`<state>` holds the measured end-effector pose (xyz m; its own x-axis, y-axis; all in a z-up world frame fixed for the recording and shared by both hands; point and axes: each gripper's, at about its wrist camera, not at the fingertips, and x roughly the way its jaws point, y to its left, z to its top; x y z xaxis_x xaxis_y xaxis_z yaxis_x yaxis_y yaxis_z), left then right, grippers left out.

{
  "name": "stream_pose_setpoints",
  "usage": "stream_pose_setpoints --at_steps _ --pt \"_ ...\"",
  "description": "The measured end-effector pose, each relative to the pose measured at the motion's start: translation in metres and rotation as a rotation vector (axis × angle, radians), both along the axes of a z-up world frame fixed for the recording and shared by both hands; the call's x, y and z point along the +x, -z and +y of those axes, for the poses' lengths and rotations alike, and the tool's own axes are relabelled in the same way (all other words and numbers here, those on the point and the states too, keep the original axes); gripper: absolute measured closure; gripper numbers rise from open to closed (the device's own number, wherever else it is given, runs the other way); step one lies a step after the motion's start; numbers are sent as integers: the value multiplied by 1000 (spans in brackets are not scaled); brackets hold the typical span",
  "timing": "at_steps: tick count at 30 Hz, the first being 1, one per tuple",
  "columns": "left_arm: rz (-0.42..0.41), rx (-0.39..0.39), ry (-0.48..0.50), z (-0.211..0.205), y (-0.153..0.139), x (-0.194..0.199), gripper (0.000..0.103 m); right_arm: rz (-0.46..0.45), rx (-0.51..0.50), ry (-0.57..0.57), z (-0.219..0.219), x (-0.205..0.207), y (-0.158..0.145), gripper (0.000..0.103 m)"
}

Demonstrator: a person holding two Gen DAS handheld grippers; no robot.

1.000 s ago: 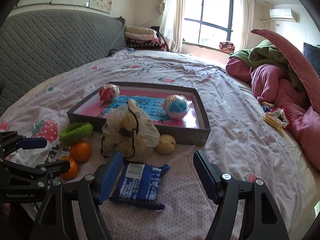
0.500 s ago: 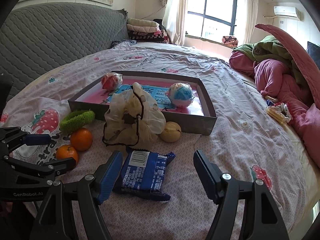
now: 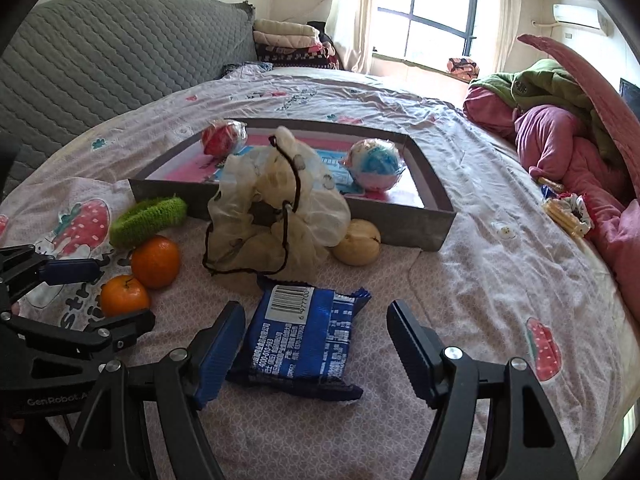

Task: Organize objects
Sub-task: 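Grasp the blue snack packet with the right tool while the left tool grasps an orange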

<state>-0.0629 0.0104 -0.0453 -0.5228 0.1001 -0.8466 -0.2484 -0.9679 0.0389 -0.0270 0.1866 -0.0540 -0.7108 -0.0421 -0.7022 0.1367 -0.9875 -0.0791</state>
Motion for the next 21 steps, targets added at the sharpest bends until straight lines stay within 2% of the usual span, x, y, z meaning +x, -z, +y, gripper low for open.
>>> stream_pose_setpoints --at_steps 11,16,21 --pt "-3 -2 -8 0 1 -4 27 -64 16 15 -5 -12 16 30" --pt "-3 3 -11 0 2 -5 27 -73 2 -7 -6 -11 18 42" --pt "0 3 -13 0 2 -6 27 -80 -12 -17 -7 -11 19 46"
